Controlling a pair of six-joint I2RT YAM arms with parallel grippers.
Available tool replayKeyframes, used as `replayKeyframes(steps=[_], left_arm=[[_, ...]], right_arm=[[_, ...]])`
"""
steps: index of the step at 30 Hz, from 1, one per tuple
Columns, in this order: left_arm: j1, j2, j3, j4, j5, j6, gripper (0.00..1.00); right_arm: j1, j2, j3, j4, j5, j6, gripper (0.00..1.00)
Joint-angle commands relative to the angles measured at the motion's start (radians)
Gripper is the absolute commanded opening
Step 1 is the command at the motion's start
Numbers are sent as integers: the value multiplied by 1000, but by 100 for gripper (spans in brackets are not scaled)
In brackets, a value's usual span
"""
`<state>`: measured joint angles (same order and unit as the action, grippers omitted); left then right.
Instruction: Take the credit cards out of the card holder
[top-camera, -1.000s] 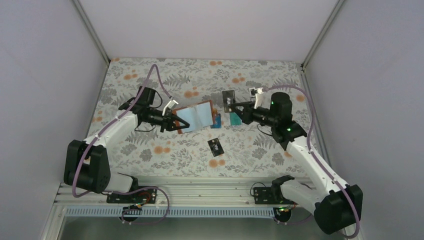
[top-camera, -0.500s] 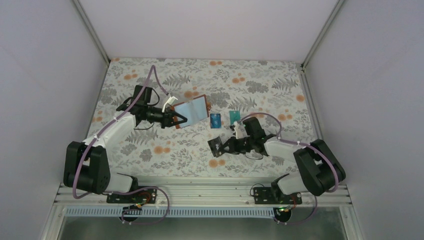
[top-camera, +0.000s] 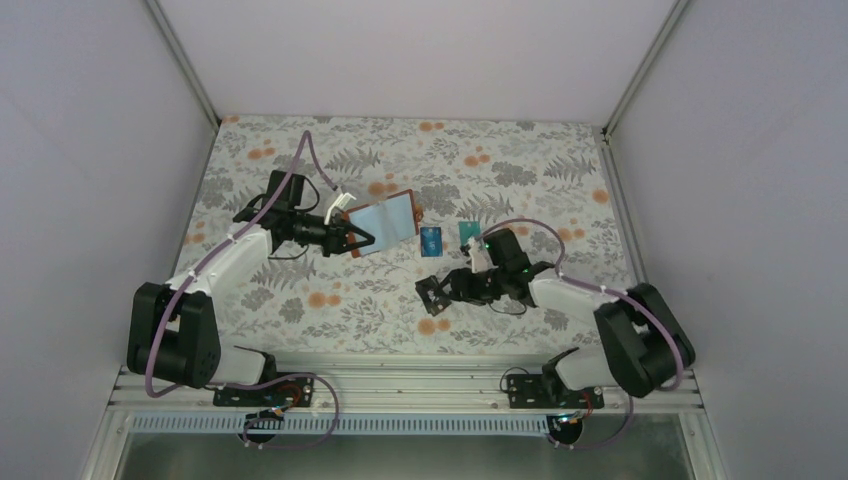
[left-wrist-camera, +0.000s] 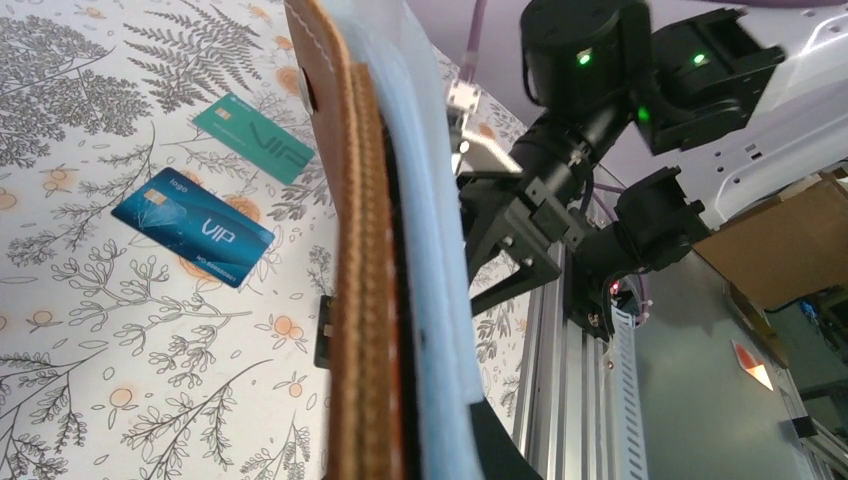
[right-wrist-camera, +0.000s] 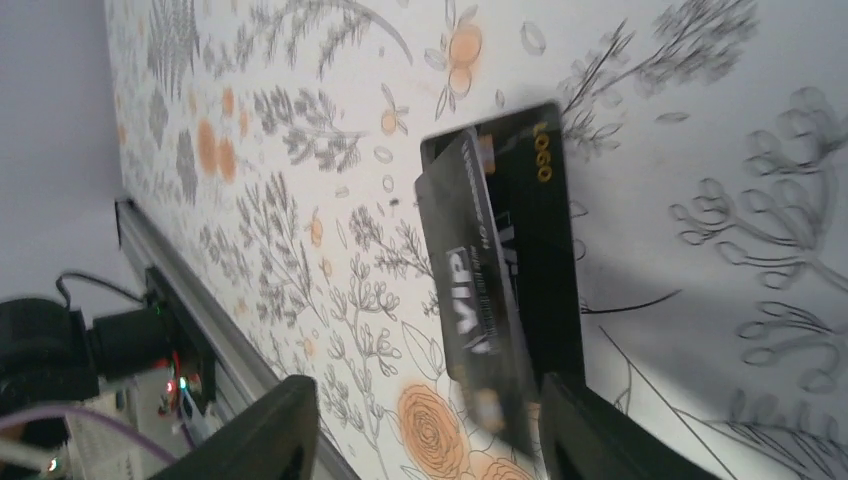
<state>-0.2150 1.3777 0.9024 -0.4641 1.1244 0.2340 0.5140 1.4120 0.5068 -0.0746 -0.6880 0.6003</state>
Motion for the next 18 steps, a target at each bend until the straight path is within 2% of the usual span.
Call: replayKeyframes(steps=[1, 4, 8, 9, 13, 18], left_arm=[[5, -11, -8, 21, 21, 2, 3], [5, -7, -7, 24, 26, 1, 2], [3, -6, -7, 25, 26, -1, 2], [4, -8, -8, 25, 25, -1, 2], [4, -8, -8, 24, 26, 1, 2], [4, -4, -9, 25, 26, 2, 2]], right_arm=[[8, -121, 83, -214, 172, -35, 61], [10, -145, 104, -281, 276, -45, 68], [29, -73, 106, -278, 365, -44, 64], [36, -60, 111, -272, 388, -42, 60], [66, 3, 162, -299, 538, -45, 31], [142, 114, 191, -324, 598, -47, 11]])
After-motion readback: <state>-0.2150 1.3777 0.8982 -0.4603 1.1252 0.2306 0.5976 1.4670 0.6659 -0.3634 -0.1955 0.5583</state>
